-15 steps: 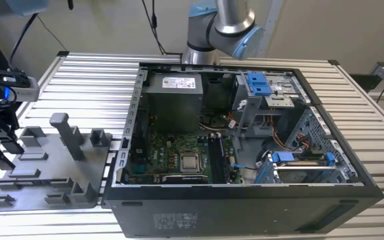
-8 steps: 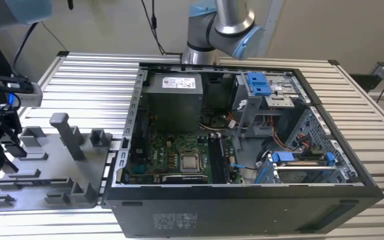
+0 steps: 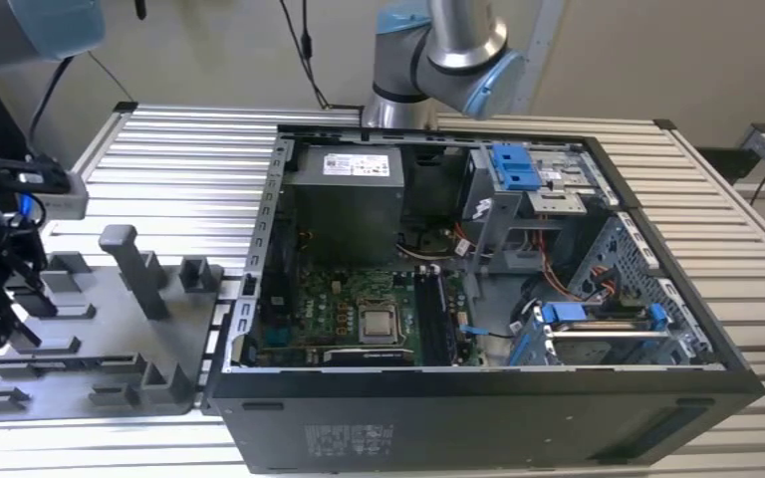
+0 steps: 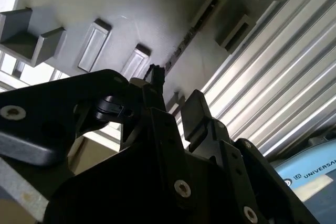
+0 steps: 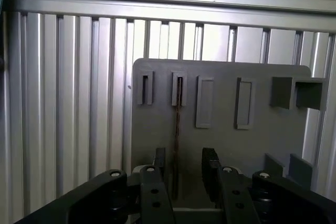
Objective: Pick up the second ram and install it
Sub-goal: 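Pick up the second ram and move it above second insertion slot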
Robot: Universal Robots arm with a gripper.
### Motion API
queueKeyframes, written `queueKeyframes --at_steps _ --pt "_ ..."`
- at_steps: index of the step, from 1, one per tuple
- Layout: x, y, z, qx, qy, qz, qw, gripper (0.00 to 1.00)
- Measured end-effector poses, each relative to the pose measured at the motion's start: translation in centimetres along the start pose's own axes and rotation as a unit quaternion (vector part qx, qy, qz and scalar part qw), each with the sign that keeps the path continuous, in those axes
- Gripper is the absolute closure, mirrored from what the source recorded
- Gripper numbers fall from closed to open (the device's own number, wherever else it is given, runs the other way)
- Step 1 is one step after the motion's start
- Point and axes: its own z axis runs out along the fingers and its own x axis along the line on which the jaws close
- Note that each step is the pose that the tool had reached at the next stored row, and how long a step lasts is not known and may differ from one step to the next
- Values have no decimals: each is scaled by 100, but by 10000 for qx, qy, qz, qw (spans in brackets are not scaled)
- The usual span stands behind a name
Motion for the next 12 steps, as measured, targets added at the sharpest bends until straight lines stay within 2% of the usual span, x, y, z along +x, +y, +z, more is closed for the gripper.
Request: queueKeyframes --at_steps 5,9,12 --pt "2 1 69 26 2 -1 10000 58" --pt "3 1 115 28 4 -1 10000 58" --pt "4 2 156 -4 3 0 10000 58"
